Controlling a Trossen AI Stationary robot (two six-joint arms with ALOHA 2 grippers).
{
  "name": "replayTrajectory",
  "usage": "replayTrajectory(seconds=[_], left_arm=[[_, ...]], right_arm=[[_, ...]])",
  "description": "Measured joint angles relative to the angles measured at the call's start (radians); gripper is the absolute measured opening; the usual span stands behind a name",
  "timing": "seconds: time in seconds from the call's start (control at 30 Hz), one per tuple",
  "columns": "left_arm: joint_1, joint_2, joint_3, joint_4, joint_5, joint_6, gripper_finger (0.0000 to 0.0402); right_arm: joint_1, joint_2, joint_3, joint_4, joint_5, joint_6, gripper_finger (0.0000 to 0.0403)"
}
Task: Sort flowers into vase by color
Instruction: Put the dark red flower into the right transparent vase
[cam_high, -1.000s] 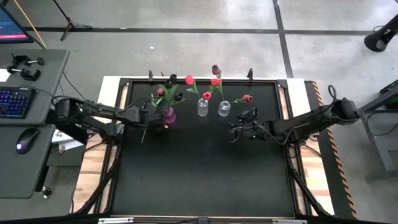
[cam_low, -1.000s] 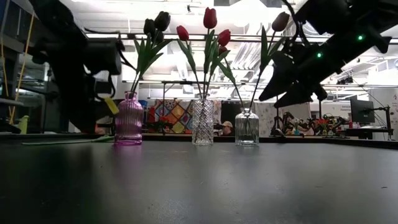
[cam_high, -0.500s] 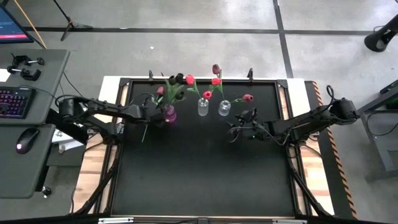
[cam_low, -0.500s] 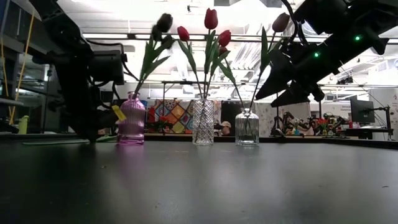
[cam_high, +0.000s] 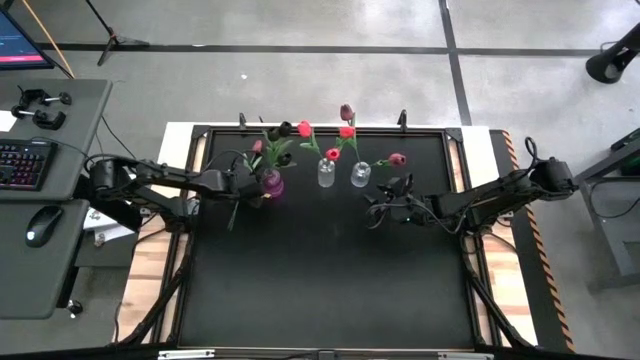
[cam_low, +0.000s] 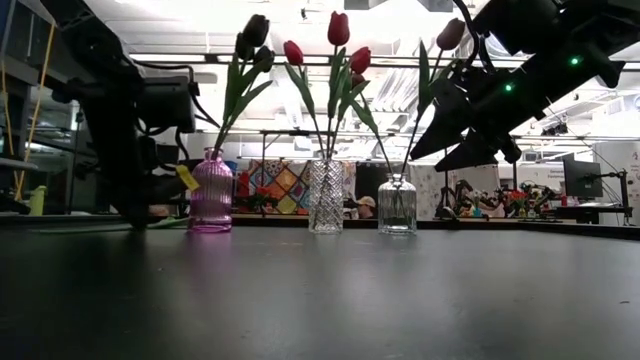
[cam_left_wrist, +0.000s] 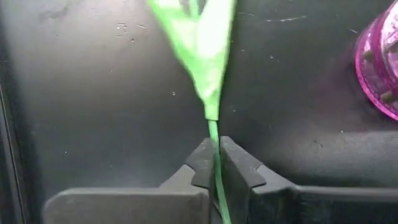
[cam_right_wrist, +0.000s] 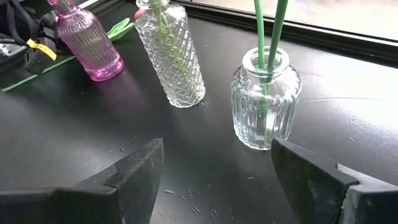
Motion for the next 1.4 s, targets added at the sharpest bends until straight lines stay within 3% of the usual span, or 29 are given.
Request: replayTrajectory(seconds=[0.27, 0.47, 0.8, 1.1, 1.4], left_arm=[[-0.002, -0.041, -0.005, -0.040, -0.010, 0.018, 0.0002], [-0.025, -0.175, -0.005, -0.122, -0.111, -0.030, 0.0000], [-0.135, -0.389, -0.004, -0.135, -0.144, -0.045, 0.0000], [-0.254, -0.558, -0.003, -0.133, -0.480, -0.047, 0.0000], [-0.451, -0.585, -0.003, -0.058, -0.790, -0.042, 0.0000]], right_arm=[[0.000, 0.000, 0.000, 0.000, -0.008, 0.000, 0.0286], [0.000, 0.000, 0.000, 0.008, -0.008, 0.000, 0.0286], [0.000, 0.000, 0.000, 0.014, -0.008, 0.000, 0.0286], [0.000, 0.000, 0.000, 0.015, -0.007, 0.000, 0.0286], [0.000, 0.000, 0.000, 0.015, -0.007, 0.000, 0.0286]])
